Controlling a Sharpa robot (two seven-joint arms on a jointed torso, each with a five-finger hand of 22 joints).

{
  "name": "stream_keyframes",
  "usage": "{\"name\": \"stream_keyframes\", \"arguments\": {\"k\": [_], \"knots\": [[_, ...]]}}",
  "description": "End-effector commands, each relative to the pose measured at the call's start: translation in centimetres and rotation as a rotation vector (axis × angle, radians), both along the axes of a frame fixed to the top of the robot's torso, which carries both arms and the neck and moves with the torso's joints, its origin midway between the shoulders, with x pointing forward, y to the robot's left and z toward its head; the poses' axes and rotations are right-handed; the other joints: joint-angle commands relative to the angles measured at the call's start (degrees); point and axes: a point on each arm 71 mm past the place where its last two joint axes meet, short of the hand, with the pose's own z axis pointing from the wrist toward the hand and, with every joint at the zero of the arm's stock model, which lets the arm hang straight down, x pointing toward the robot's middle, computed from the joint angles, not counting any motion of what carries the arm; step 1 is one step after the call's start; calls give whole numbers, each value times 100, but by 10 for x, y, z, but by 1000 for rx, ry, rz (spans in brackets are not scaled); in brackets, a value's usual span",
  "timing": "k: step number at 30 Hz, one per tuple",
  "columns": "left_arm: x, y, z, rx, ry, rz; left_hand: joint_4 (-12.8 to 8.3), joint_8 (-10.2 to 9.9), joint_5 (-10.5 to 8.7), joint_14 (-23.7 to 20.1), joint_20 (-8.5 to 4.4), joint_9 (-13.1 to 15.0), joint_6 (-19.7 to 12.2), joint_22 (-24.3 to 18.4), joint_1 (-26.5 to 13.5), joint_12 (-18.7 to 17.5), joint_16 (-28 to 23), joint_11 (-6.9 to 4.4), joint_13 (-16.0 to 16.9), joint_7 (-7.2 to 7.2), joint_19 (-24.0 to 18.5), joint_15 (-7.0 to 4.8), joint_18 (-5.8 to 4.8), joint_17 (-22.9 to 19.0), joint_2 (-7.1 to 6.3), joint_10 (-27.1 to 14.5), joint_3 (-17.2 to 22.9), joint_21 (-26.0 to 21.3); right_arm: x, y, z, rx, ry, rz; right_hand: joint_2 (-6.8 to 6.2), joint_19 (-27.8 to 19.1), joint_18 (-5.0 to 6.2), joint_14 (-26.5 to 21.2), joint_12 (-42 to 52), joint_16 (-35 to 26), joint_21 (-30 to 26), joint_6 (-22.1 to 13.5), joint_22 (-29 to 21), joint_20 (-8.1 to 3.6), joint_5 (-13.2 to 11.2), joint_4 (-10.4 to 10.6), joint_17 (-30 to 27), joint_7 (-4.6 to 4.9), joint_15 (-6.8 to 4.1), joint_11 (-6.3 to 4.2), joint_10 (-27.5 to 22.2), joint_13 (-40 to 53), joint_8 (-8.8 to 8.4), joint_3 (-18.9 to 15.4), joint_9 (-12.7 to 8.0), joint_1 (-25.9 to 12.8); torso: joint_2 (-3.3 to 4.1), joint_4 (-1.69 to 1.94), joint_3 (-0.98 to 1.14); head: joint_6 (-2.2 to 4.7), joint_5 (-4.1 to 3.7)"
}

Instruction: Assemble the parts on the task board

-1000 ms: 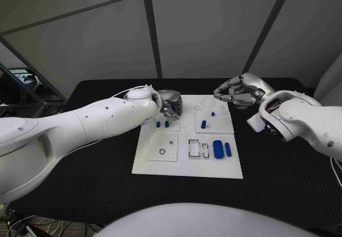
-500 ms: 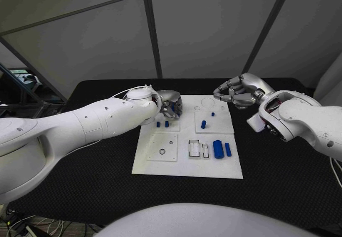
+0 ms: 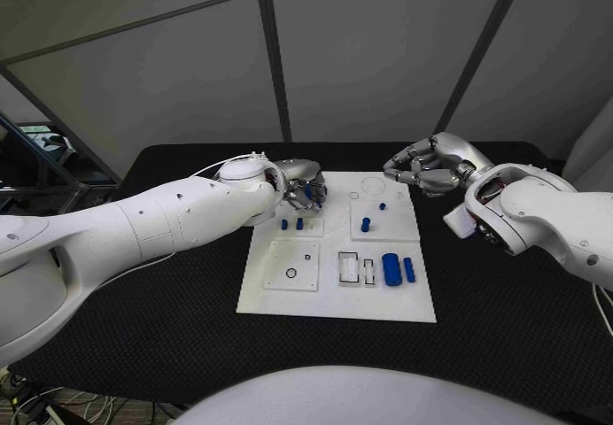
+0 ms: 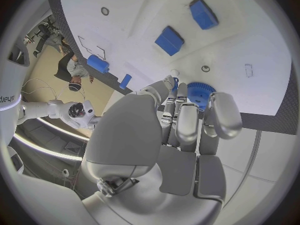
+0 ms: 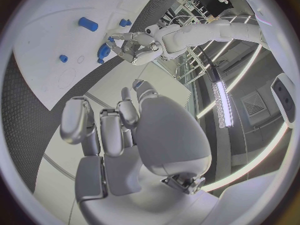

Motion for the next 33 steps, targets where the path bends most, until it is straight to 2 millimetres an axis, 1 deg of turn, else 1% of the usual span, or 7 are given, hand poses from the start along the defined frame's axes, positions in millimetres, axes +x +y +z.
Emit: {"name": "stream_keyframes", "arguments": {"k": [1,2,5,11,18,22,33], "knots": [[0,2,9,-31,-31,8,5,-24,23,42,-17,-7,41,121,-36,-23,30,9,9,-18,40,-2,11,7,-40,30,32,33,0,1,1,4,-7,7,41,32,51,218,27,27,16,-35,6,-7,12,7,425,1,28,3,12,6,37,35,9,-2,3,0,4,4,13],[0,3,10,-33,-32,10,5,-24,23,42,-17,-7,41,121,-36,-23,30,9,9,-18,40,-2,11,7,-40,30,32,33,0,1,1,4,-7,7,41,32,51,218,27,27,16,-35,6,-7,12,7,425,1,28,3,12,6,37,35,9,-2,2,0,7,9,15],[-1,7,14,-36,-34,16,-1,-31,22,44,-18,-8,56,124,-47,-41,33,8,10,-19,40,-3,11,5,-47,48,45,34,0,0,1,4,-7,6,41,32,51,218,27,27,16,-35,6,-7,12,7,425,1,28,3,12,6,37,35,9,-2,1,-2,8,10,15],[-2,23,16,-29,-19,42,-3,-39,22,45,-18,-10,66,125,-61,-56,34,6,11,-21,39,-4,12,2,-53,64,53,31,0,-1,1,3,-7,4,41,32,51,218,27,27,16,-35,6,-7,12,7,425,1,28,3,12,6,37,35,9,-2,0,1,9,6,16],[-3,38,16,-16,-8,67,-3,-49,21,45,-19,-12,78,135,-84,-76,33,4,12,-24,41,-5,10,-6,-66,80,59,43,0,0,1,3,-6,4,41,32,51,218,27,27,16,-35,6,-7,12,7,425,1,28,3,12,6,37,35,9,-2,5,2,3,13,32],[-4,42,16,-14,-3,75,-3,-50,21,45,-19,-12,78,136,-85,-77,33,4,12,-24,41,-5,10,-6,-66,81,59,44,0,0,1,3,-6,5,45,37,50,221,34,28,19,-30,10,-8,10,6,428,-2,25,0,21,11,43,45,16,4,10,-8,2,11,35],[-4,47,12,-4,19,86,0,-63,20,45,-19,-15,87,141,-114,-101,34,3,13,-26,41,-6,9,-11,-80,96,62,48,1,0,1,2,-5,5,45,37,50,221,34,28,19,-30,10,-8,10,6,428,-2,25,0,21,11,43,45,16,4,7,-1,4,-4,29]]}}
